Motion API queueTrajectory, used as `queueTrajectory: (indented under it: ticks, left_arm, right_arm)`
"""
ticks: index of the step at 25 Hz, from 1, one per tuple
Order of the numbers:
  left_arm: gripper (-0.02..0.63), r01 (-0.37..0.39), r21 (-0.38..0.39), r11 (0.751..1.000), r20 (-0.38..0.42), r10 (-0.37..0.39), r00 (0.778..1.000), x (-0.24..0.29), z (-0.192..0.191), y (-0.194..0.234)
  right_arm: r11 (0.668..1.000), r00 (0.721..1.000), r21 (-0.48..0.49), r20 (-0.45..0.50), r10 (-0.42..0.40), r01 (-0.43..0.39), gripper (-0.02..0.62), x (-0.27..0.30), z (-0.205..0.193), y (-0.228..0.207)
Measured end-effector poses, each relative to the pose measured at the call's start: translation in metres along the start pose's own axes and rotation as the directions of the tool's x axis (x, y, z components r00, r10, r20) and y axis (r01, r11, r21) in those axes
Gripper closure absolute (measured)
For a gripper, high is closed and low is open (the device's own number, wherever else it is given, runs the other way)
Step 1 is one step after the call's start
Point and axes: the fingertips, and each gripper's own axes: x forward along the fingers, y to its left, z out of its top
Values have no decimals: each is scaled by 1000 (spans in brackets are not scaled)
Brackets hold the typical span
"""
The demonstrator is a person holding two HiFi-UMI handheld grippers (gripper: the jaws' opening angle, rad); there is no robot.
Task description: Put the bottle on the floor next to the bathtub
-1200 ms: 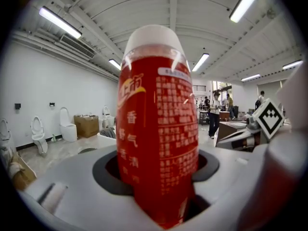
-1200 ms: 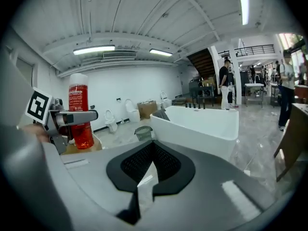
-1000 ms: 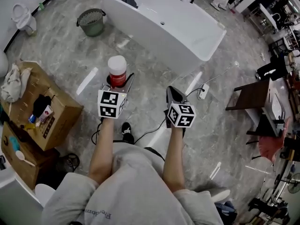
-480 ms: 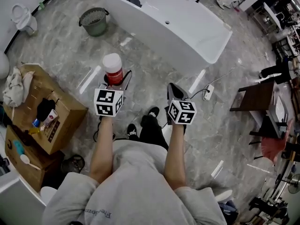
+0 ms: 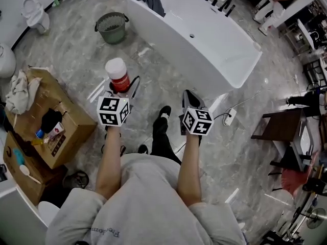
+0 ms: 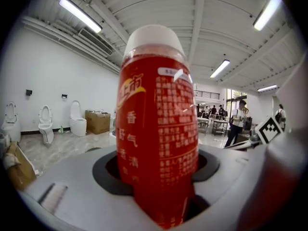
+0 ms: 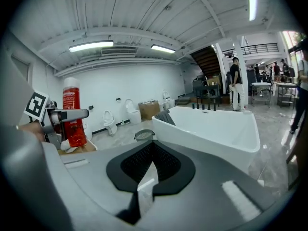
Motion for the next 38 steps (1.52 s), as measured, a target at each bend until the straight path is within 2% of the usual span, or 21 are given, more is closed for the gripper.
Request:
queueTrajectory:
  ticks: [4,7,12,17,24,27,30,38]
  left_arm:
    - [278,-6,-32,999,48,7,999,31,20,16]
    - [278,-23,-44,999,50,25,998,59,30,23]
    - [278,-8,-27,1000,34,9,999,116,42,19]
    - [277,-8,-2,1000,41,8,999,174,66,18]
    - [276,22,29,999,31,-23,999,250,86,6]
    - [276,17,48,999,25,-19,1000,275,92,7]
    - [277,8,33,999,32,-9,999,290,95,9]
    - [276,27,54,998,-12,-26,1000,311,78,-6]
  right_arm:
    - [1000,1000,-4,-7,16,-16,594,36,19,-15]
    - [998,999,-66,-33,4,-6,594,62,33,-28]
    - [996,998,-84,-59,38,-42,594,115,57,-50]
    - [983,994,-173,-96,45,-61,594,158,85,-80]
    - [989,995,-134,-94,44,-57,594,207,125,-144]
    - [992,998,-124,-56,6,-13,594,220,145,-173]
    - [993,1000,-114,-21,-11,8,594,227,160,-192]
    - [997,999,-77,-50,6,-10,594,249,147,-211]
